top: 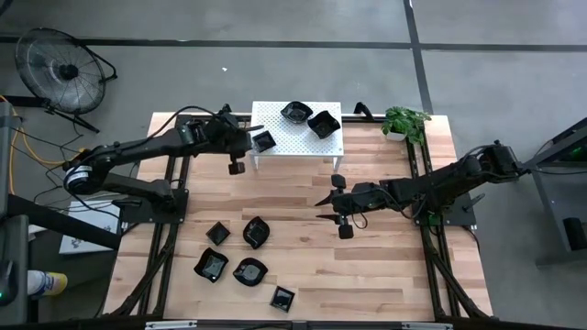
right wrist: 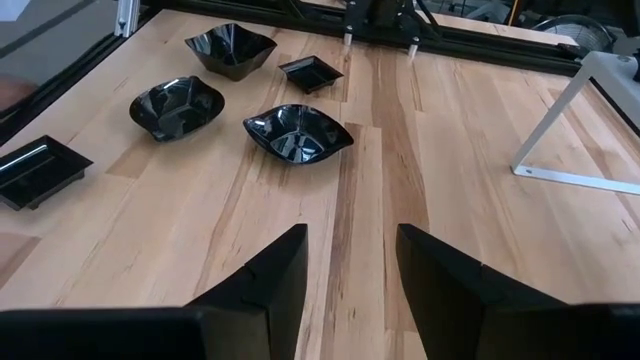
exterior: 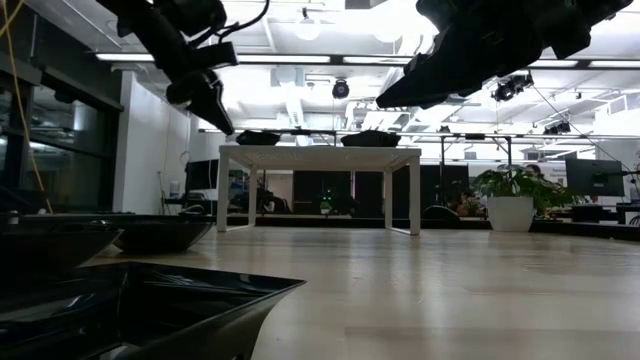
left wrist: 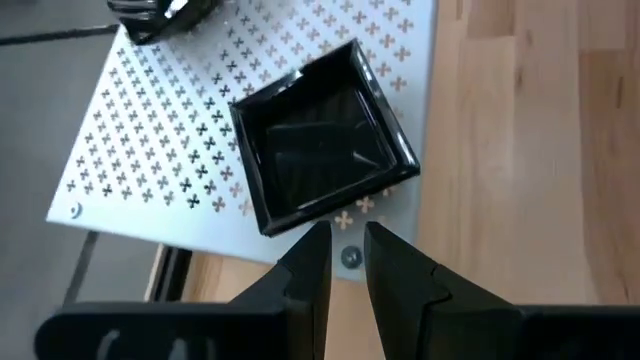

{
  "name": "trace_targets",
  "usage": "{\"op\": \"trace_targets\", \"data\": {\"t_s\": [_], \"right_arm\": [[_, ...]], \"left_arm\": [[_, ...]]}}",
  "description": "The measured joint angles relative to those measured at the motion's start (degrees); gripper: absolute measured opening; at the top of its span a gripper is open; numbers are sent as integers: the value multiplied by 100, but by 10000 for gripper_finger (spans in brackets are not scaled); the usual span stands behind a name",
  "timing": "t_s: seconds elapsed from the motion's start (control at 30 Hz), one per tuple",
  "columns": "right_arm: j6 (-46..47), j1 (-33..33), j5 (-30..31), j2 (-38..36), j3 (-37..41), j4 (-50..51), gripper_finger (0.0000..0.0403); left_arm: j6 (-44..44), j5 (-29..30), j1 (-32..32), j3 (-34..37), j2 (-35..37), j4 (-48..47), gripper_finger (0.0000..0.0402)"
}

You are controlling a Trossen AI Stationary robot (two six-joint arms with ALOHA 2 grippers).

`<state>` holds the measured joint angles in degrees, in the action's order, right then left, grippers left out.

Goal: Pick & Place Mini shaped plates
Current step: Stack the black square plate on top of the black square plate on the shelf

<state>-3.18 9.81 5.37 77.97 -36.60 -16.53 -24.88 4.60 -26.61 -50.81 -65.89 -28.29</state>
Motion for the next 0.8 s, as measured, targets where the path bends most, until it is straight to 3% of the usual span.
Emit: {"op": "trace_targets", "data": {"t_s": [0.4,0.8], "right_arm": [[-24,-1,2,0,0,-5,149],[-24,15,4,0,-2,54,149]], "left_arm": [[1159,53,-4,-4,-244,-45,60],[1094,39,-7,-11,-514,633,60]]}}
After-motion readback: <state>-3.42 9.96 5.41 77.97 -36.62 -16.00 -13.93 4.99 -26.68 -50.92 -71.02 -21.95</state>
